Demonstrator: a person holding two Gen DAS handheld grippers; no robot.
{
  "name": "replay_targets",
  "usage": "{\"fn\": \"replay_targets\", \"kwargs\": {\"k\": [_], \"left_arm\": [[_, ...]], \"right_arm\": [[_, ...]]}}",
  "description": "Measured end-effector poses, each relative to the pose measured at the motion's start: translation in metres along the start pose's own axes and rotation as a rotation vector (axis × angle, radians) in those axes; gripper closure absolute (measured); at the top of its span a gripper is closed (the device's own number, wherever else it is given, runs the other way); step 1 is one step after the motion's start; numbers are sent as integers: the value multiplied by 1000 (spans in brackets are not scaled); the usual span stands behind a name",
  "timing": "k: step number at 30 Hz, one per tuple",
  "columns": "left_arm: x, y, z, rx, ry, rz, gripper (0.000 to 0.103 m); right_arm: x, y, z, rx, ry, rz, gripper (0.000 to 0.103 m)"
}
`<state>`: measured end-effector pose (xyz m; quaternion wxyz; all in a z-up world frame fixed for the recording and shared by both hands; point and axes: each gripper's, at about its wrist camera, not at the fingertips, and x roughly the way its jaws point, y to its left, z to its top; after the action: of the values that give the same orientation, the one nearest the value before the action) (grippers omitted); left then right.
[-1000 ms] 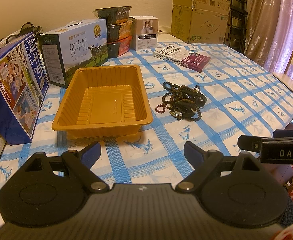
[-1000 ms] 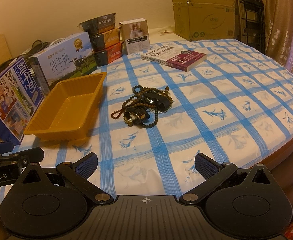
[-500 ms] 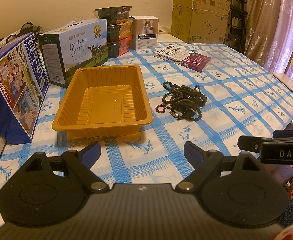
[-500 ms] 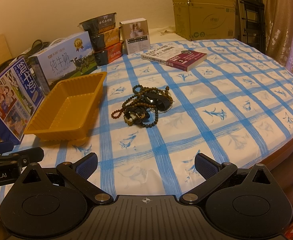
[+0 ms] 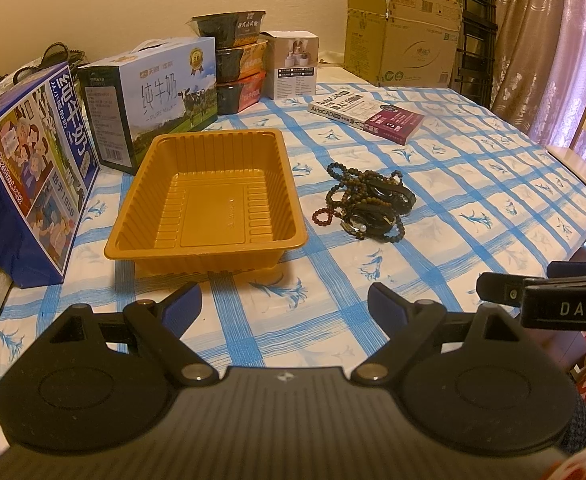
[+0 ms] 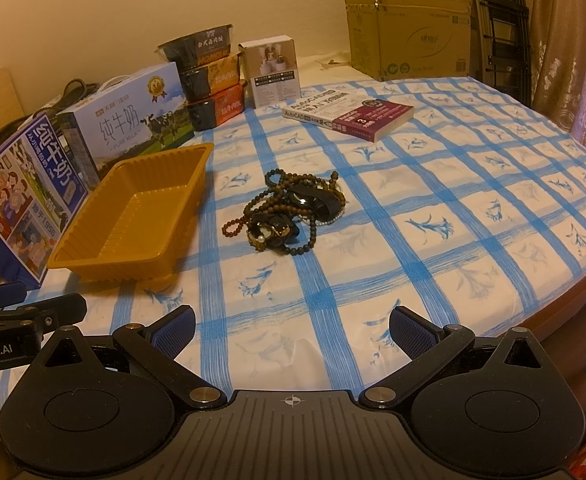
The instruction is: Organize jewelry
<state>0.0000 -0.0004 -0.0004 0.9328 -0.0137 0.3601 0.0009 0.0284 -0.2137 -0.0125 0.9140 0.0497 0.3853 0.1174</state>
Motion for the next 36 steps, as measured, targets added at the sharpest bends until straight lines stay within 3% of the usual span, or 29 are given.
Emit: {"fn": "replay_targets", "kwargs": {"k": [13,20,27,36], "left_arm": [[-3,5,3,0,-2,3,14],[20,19,3,-45,-11,5,14],[39,55,-8,-157,-65,59,20],[64,117,-20,-341,-142,181,21]], "right_arm": [[-3,4,7,5,-5,-4,0],[21,-5,2,8,-18,-13,0],[45,-5,8,0,-22,-29,0],[78,-9,20,19,-9,-31,1]]}}
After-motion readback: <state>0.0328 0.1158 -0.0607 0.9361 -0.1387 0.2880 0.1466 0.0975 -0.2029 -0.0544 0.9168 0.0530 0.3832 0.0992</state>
